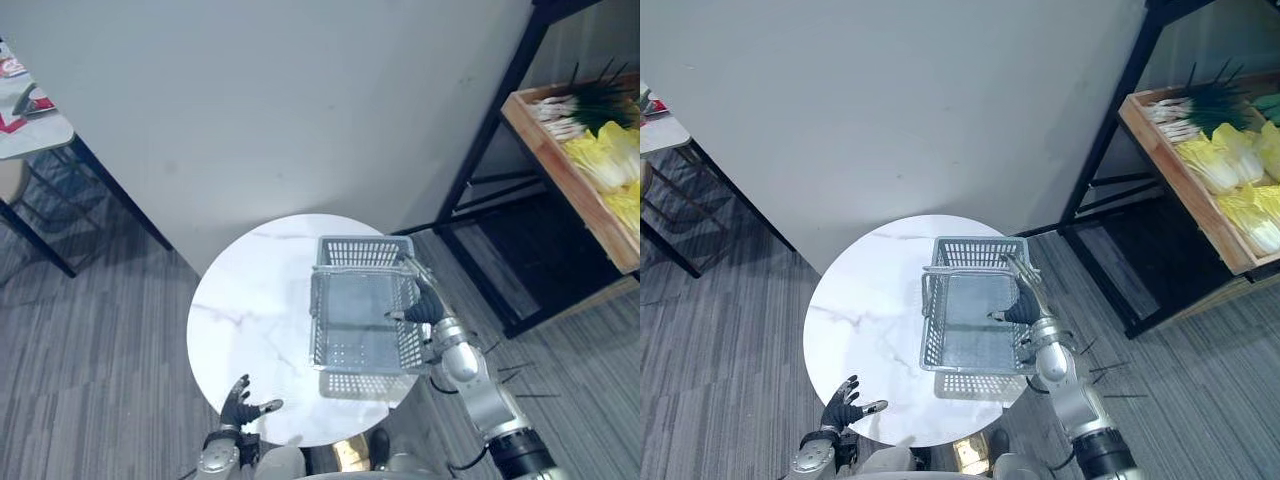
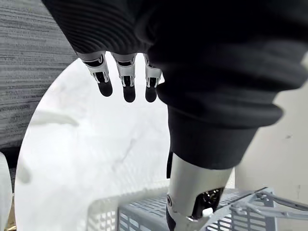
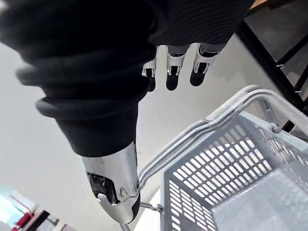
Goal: Pick vegetable in the basket
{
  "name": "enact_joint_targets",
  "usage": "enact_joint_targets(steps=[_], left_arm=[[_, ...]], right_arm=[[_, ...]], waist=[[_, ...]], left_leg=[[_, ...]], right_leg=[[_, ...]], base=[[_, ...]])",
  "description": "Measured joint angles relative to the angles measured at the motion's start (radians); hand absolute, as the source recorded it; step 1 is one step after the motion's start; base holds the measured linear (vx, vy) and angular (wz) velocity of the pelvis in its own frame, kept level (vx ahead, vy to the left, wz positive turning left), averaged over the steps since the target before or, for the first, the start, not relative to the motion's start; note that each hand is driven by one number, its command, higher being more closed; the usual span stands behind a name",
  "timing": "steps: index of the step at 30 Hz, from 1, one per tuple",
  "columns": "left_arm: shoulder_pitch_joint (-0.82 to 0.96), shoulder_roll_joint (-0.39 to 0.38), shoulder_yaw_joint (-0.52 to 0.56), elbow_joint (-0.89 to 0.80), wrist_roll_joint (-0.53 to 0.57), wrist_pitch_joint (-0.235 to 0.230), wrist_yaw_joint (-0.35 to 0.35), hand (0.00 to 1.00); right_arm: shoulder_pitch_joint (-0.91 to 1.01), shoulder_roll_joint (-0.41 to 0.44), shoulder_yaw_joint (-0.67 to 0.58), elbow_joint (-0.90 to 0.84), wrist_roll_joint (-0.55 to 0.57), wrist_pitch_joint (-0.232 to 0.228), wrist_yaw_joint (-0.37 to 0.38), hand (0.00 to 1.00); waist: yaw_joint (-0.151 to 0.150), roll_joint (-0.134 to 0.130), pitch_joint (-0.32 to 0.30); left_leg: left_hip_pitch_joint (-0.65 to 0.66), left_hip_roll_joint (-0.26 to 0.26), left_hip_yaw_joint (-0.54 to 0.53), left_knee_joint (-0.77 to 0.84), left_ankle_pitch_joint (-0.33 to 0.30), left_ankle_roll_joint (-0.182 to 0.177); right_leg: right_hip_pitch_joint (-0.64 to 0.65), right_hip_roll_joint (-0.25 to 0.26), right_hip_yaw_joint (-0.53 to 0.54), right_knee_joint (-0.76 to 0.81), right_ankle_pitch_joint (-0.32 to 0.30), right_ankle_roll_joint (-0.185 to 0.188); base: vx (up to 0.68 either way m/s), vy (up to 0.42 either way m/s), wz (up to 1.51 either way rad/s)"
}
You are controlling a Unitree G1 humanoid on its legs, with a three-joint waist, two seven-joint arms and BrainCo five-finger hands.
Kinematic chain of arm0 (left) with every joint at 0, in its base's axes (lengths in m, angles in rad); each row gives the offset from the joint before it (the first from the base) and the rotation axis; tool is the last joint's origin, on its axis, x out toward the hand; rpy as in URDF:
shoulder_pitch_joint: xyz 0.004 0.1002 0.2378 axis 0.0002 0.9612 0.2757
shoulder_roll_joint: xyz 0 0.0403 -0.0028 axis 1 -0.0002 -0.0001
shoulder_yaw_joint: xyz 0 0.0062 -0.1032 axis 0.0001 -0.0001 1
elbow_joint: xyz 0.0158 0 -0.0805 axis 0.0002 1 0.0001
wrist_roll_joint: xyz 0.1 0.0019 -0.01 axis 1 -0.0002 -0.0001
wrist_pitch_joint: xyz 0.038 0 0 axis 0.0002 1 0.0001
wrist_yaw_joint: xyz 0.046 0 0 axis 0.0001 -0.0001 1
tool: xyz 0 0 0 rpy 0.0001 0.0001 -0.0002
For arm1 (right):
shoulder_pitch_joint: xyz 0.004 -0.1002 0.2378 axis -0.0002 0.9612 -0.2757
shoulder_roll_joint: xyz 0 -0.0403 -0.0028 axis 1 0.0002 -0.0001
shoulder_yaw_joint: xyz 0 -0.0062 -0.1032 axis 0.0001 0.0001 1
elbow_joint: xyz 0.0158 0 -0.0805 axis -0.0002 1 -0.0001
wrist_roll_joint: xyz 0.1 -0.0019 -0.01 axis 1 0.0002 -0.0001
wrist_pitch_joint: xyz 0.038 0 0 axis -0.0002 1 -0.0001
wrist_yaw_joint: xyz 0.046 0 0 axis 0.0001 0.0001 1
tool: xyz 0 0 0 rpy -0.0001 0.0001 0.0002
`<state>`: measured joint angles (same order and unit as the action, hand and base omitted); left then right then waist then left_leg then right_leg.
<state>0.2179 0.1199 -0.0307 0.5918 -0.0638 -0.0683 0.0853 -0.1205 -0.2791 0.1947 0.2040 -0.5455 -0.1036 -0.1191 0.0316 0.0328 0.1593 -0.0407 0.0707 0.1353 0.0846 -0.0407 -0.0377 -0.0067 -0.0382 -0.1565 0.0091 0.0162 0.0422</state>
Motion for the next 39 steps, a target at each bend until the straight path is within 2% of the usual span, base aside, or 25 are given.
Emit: enact_joint_targets(steps=[6,8,12,13,16,22,26,29,33,36,39], left_arm=[[-0.001,0.005,0.0,0.0,-0.003,-0.017,0.002,0.0],[-0.006,0.007,0.0,0.001,-0.003,-0.019,0.002,0.0],[-0.023,0.006,-0.001,0.0,-0.015,-0.033,0.006,0.0],[-0.028,0.006,-0.001,0.0,-0.016,-0.035,0.007,0.0],[-0.054,0.006,-0.001,-0.015,-0.041,-0.052,0.012,0.0],[-0.063,0.006,-0.001,-0.014,-0.056,-0.062,0.029,0.0],[-0.071,0.004,0.001,-0.01,-0.06,-0.063,0.029,0.0],[-0.071,0.001,0.001,-0.011,-0.059,-0.063,0.029,0.0],[-0.071,0.002,0.004,-0.023,-0.049,-0.056,0.027,0.0],[-0.067,0.002,0.018,-0.044,-0.03,-0.045,0.023,0.0],[-0.055,0.005,0.05,-0.077,-0.011,-0.034,0.022,0.0]], right_arm=[[-0.152,-0.043,0.043,0.188,-0.017,0.006,-0.014,0.0],[-0.207,-0.051,0.059,0.233,-0.019,0.007,-0.025,0.0],[-0.393,-0.067,0.097,0.38,-0.028,0.019,-0.034,0.0],[-0.423,-0.07,0.097,0.402,-0.028,0.022,-0.033,1.0],[-0.538,-0.103,0.097,0.492,-0.032,0.033,-0.05,1.0],[-0.584,-0.118,0.099,0.51,-0.033,0.034,-0.053,1.0],[-0.572,-0.12,0.096,0.467,-0.023,0.034,-0.052,1.0],[-0.51,-0.121,0.071,0.393,-0.017,0.044,-0.052,1.0],[-0.34,-0.12,-0.049,0.253,-0.009,0.051,-0.052,1.0],[-0.206,-0.101,-0.133,0.145,0.051,0.063,-0.052,1.0],[-0.073,-0.074,-0.198,0.015,0.125,0.07,-0.051,1.0]], waist=[[0.019,0.01,0.006],[0.037,0.014,0.01],[0.044,0.034,0.043],[0.044,0.038,0.049],[0.065,0.049,0.092],[0.066,0.045,0.109],[0.065,0.032,0.125],[0.066,0.03,0.126],[0.061,0.02,0.129],[0.039,0.014,0.128],[0.029,0.005,0.124]], left_leg=[[-0.026,-0.028,-0.03,-0.08,0.056,0.019],[-0.037,-0.038,-0.031,-0.088,0.06,0.022],[-0.064,-0.052,-0.042,-0.122,0.086,0.032],[-0.073,-0.053,-0.044,-0.125,0.09,0.033],[-0.096,-0.06,-0.051,-0.126,0.097,0.04],[-0.1,-0.071,-0.059,-0.15,0.106,0.048],[-0.09,-0.071,-0.054,-0.161,0.107,0.048],[-0.069,-0.07,-0.052,-0.178,0.109,0.047],[-0.031,-0.07,-0.052,-0.178,0.108,0.046],[-0.007,-0.07,-0.049,-0.178,0.107,0.045],[0.023,-0.068,-0.023,-0.178,0.105,0.044]], right_leg=[[-0.043,-0.018,-0.029,-0.014,0.009,0.015],[-0.058,-0.019,-0.029,-0.014,0.011,0.017],[-0.095,-0.024,-0.038,-0.015,0.017,0.023],[-0.105,-0.026,-0.04,-0.015,0.021,0.022],[-0.123,-0.03,-0.042,-0.026,0.038,0.022],[-0.129,-0.037,-0.05,-0.034,0.041,0.023],[-0.128,-0.036,-0.042,-0.034,0.041,0.022],[-0.115,-0.034,-0.037,-0.037,0.041,0.022],[-0.077,-0.035,-0.029,-0.038,0.041,0.022],[-0.056,-0.035,-0.007,-0.035,0.041,0.022],[-0.044,-0.035,0.027,-0.025,0.041,0.022]], base=[[0.03,0.028,0.17],[0.03,0.031,0.02],[0.01,0.024,0.08],[-0.01,0.025,0.06],[-0.01,0.047,0.06],[0.01,0.025,0.06],[0.02,0.013,-0.03],[0.05,0.006,-0.02],[0.06,0.011,-0.01],[0.01,0.005,0.0],[-0.02,0.019,-0.28]])
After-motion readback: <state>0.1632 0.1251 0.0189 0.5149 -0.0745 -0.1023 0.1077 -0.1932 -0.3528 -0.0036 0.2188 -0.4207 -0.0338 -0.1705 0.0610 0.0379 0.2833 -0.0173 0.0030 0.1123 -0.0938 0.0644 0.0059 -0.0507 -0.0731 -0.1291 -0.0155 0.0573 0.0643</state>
